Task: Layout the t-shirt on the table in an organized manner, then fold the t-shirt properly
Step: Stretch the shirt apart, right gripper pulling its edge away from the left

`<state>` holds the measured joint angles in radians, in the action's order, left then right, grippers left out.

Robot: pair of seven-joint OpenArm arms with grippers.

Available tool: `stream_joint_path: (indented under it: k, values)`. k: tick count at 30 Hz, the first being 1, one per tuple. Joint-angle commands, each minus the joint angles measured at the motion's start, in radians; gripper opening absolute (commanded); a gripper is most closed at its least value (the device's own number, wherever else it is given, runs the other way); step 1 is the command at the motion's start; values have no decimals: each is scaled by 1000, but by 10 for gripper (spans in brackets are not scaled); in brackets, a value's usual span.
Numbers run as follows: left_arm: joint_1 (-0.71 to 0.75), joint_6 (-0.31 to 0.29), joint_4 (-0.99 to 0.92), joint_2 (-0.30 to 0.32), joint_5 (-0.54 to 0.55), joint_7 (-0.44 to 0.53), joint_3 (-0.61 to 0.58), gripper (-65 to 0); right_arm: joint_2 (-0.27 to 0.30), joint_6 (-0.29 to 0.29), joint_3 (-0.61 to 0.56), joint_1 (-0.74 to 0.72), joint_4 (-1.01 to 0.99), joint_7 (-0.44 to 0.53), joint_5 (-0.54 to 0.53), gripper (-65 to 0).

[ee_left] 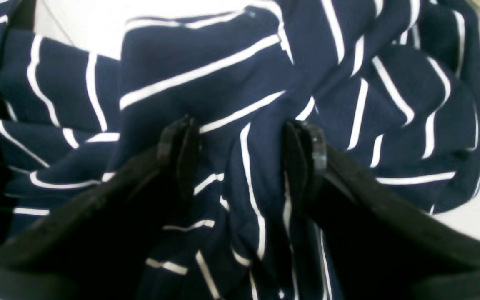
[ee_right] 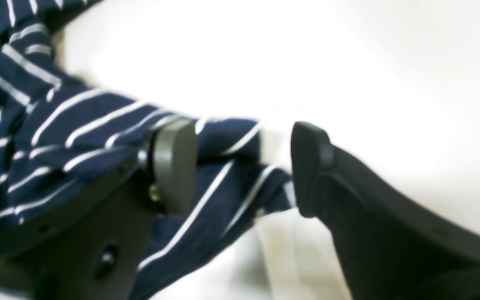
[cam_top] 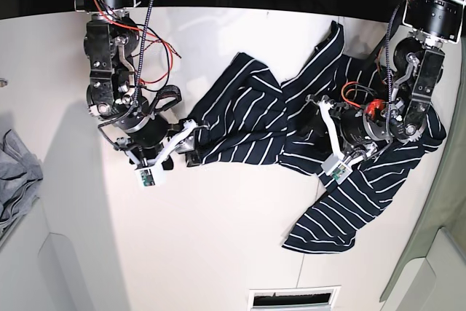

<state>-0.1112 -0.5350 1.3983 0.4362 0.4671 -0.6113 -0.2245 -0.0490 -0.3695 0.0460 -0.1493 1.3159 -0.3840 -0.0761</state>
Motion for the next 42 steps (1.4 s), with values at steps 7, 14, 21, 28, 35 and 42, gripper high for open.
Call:
stream_joint_path:
  k: [7,14,21,28,35,42]
  values:
    - [-21,1,-12,-45,-59,48,-3,-331,-1,-4,-6,-19,-48,29,-21,-294]
    - [-24,-7,4,0,-70,63,-13,-650,-1,-4,-37,-22,-162,84,-21,-295]
    - [-18,-137,218,152,174,-51,-13,-650,-1,-4,-123,-23,-239,160,-20,-449]
    - [-19,-163,371,291,330,-116,-13,-650,5,-4,-176,-82,-240,238,185,-650]
    - [-7,-163,474,402,483,-188,-13,-650,68,-2,-175,-225,-240,229,255,-650]
    - [105,-163,533,459,524,-225,-13,-650,98,31,-94,-367,-240,227,259,-650]
